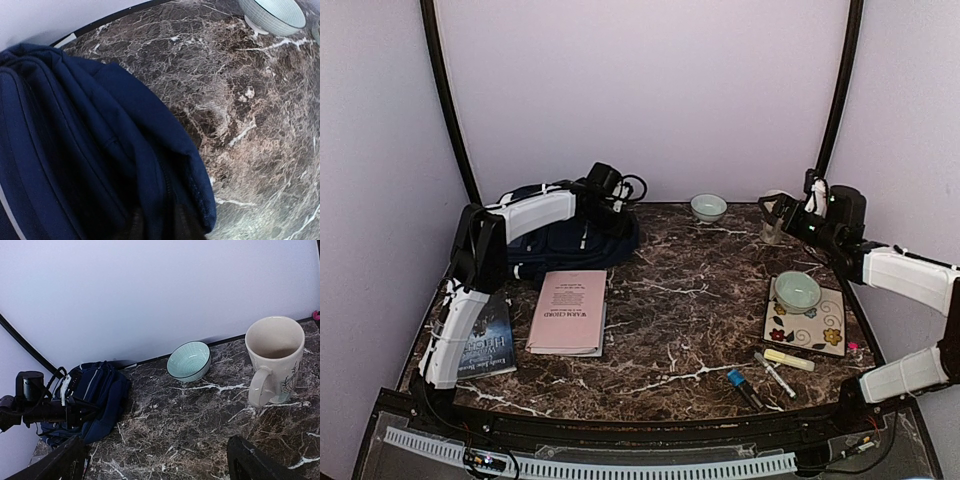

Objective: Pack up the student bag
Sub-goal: Move the student bag to the center of the board.

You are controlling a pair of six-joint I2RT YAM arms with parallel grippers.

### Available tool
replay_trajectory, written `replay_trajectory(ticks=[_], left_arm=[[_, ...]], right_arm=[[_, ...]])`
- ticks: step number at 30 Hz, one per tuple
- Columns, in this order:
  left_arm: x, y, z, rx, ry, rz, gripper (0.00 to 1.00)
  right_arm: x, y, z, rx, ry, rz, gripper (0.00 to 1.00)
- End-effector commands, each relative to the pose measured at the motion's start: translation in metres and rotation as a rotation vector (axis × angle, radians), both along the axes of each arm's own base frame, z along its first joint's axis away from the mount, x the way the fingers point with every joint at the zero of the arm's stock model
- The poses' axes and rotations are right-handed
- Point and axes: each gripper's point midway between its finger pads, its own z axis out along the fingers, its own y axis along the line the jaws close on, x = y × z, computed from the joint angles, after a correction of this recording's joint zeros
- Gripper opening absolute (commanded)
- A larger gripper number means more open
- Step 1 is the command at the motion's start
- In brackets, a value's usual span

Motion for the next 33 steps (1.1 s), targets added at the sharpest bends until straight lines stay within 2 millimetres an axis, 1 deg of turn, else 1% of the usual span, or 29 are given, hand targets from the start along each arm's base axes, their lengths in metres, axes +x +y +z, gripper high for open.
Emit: replay_trajectory(ticks=[1,4,6,7,8,9,10,12,14,19,21,26,33], left_arm=[[-0.007,0.000,0.002,0.031,0.011,-0.024,0.01],[-0.010,-0.005,0.010,0.033,-0.010,-0.043,0.00],[-0.014,-0.012,0.019,0.033,-0.045,-0.061,0.00],[-0.018,-0.016,0.020,0.034,-0.056,-0.075,0.00],[-0.023,-0.022,0.025,0.030,-0.075,-0.094,0.00],[-0.022,-0.022,0.032,0.027,-0.097,-0.097,0.00],[-0.030,-0.033,0.037,0.031,-0.120,-0.120,0.00],[-0.035,-0.040,0.050,0.044,-0.178,-0.127,0.00],[-0.035,-0.042,0.065,0.047,-0.222,-0.123,0.00],[-0.038,-0.047,0.111,0.016,-0.312,-0.139,0.00],[-0.045,-0.053,0.123,0.018,-0.349,-0.165,0.00],[-0.075,-0.074,0.145,0.021,-0.412,-0.237,0.00],[-0.110,-0.092,0.177,-0.027,-0.465,-0.317,0.00]], right_arm=[[-0.004,0.007,0.011,0.034,-0.035,0.017,0.99],[-0.006,0.014,0.012,0.033,-0.031,0.032,0.99],[-0.008,0.018,0.014,0.028,-0.030,0.038,0.99],[-0.009,0.020,0.014,0.022,-0.028,0.040,0.99],[-0.010,0.022,0.015,0.016,-0.028,0.043,0.99],[-0.010,0.024,0.016,0.008,-0.028,0.045,0.99],[-0.011,0.026,0.018,0.001,-0.029,0.048,0.99],[-0.013,0.029,0.020,-0.012,-0.029,0.048,0.99],[-0.013,0.030,0.023,-0.020,-0.034,0.046,0.99],[-0.014,0.032,0.027,-0.031,-0.037,0.045,0.99],[-0.014,0.032,0.029,-0.032,-0.042,0.047,0.99],[-0.016,0.032,0.034,-0.025,-0.063,0.047,0.99],[-0.018,0.033,0.035,-0.017,-0.067,0.054,0.99]])
